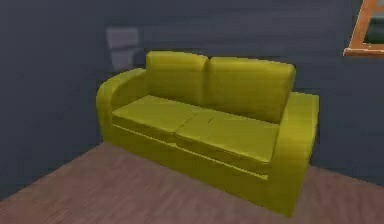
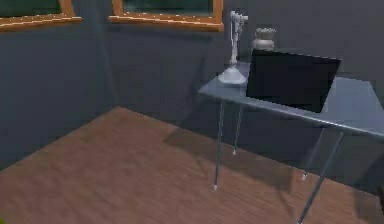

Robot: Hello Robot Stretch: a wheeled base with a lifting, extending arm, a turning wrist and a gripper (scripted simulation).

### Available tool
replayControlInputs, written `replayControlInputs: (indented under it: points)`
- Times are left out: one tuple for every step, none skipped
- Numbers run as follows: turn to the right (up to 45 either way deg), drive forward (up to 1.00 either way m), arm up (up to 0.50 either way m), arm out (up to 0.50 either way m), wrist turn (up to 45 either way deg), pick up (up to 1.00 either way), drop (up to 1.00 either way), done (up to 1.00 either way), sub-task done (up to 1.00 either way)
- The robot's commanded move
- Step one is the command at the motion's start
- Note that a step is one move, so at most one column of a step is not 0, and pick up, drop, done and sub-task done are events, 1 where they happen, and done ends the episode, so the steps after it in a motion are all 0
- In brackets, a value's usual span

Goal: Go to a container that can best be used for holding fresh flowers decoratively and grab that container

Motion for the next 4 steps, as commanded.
replayControlInputs:
  points:
    - [45.0,0.00,0.00,0.00,0.0,0.00,0.00,0.00,0.00]
    - [45.0,0.00,0.00,0.00,0.0,0.00,0.00,0.00,0.00]
    - [30.0,0.00,0.00,0.00,0.0,0.00,0.00,0.00,0.00]
    - [0.0,0.40,0.00,0.00,0.0,0.00,0.00,0.00,0.00]
